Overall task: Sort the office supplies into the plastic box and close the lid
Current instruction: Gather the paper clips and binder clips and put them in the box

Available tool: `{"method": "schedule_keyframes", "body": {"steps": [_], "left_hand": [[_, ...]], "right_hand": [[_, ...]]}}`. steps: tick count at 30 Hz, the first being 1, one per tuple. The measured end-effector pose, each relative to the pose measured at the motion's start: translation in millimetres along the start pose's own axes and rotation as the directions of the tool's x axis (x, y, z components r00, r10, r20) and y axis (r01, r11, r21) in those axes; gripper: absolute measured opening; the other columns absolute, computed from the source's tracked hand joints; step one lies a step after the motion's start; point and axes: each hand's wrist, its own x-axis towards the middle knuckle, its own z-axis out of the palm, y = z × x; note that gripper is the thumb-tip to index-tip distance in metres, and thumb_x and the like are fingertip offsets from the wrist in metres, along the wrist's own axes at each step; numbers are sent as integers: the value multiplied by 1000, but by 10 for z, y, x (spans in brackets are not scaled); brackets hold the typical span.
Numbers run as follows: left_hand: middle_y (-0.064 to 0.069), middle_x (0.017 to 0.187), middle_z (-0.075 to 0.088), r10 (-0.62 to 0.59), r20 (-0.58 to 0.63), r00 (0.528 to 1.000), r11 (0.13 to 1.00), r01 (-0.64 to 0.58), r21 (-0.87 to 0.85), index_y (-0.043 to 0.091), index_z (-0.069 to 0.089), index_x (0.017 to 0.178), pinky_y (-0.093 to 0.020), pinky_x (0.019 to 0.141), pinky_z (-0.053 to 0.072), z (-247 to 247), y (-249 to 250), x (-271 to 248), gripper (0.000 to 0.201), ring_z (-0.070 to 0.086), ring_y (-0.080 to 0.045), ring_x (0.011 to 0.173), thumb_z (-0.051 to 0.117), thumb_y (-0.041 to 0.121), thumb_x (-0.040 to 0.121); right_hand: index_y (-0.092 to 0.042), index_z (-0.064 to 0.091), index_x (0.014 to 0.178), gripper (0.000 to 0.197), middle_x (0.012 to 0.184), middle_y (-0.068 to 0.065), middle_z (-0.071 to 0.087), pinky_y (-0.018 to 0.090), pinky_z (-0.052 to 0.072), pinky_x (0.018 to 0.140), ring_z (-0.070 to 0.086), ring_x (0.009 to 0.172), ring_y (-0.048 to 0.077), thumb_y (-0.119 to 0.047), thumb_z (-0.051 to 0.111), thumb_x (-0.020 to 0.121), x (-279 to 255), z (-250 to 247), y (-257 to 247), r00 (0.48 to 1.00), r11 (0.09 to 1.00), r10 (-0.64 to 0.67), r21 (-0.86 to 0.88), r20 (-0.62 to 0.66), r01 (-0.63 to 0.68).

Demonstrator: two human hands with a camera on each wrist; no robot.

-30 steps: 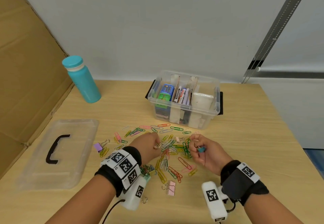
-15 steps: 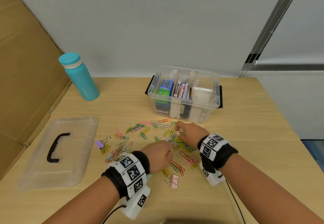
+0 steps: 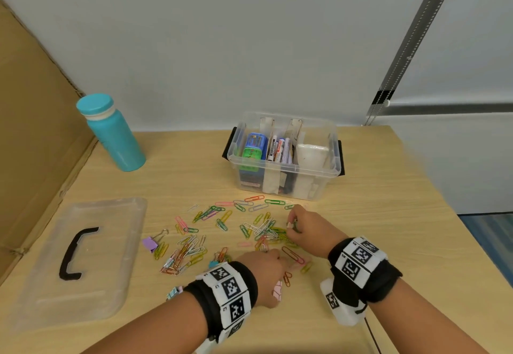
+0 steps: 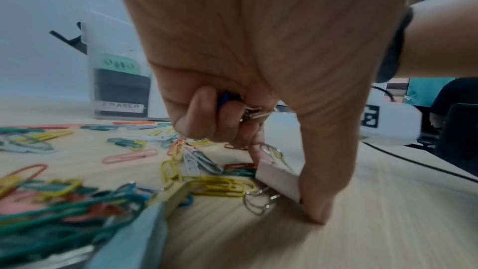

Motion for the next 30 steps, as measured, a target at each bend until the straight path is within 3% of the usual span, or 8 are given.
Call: {"method": "schedule_keyframes", "body": {"steps": [5,12,15,17,19,23,27,30], "left_hand": [[-2,117,50,-31,-108,994,982,10,-190,17,53,112,-32,80,45,-129,-211,-59,39,54,-23,98,63,38,81],[8,112,51,-229,-263,937,881,85,-465,27,53,106,-25,80,40,-427,-681,-99,34,49,-9,103,69,37,77],[5,118,52,-272,-263,926,870,120,-479,26,52,108,-24,77,39,-467,-761,-100,35,53,-14,108,69,34,79],[4,119,52,-295,-243,924,858,145,-492,25,51,106,-26,81,42,-462,-779,-101,34,53,-16,110,69,34,79],[1,121,53,-315,-223,923,839,161,-520,26,50,103,-30,89,45,-444,-792,-117,32,54,-19,113,70,34,78],[3,112,53,-350,-224,910,825,186,-533,25,51,104,-28,84,44,-422,-818,-165,32,54,-17,106,69,32,79],[3,115,53,-357,-238,903,839,198,-507,24,49,107,-28,82,43,-437,-822,-210,31,54,-17,104,67,33,82],[6,114,51,-346,-283,895,853,175,-492,29,45,104,-26,82,43,-552,-754,-235,30,54,-14,103,66,35,83]], "right_hand": [[-21,53,98,11,71,-3,54,24,38,58,45,59,9,-29,55,91,-288,-504,-176,997,986,-44,164,58,34],[-16,57,98,14,81,-2,54,26,40,59,51,70,13,-28,55,91,4,-1513,-371,938,991,18,133,-346,30],[-4,62,101,26,94,17,62,29,39,66,52,81,20,-27,57,89,447,-1706,-379,923,993,114,31,-366,-110],[6,64,97,31,92,26,63,30,43,69,57,81,26,-24,57,88,730,-1768,-358,932,983,157,-37,-325,-179],[4,64,99,30,92,20,68,35,53,79,66,88,33,-22,55,89,942,-1809,-336,945,972,200,-69,-258,-224],[5,55,121,35,120,21,61,35,46,92,59,109,34,-16,44,95,1087,-1808,-304,952,949,232,-170,-202,-267],[1,56,125,36,130,19,56,35,40,99,53,118,32,-12,38,96,884,-1724,-296,941,970,152,-138,-302,-201],[-4,51,131,39,134,15,54,35,40,101,51,122,29,-15,38,96,568,-1461,-149,886,984,46,-131,-461,-119]]}}
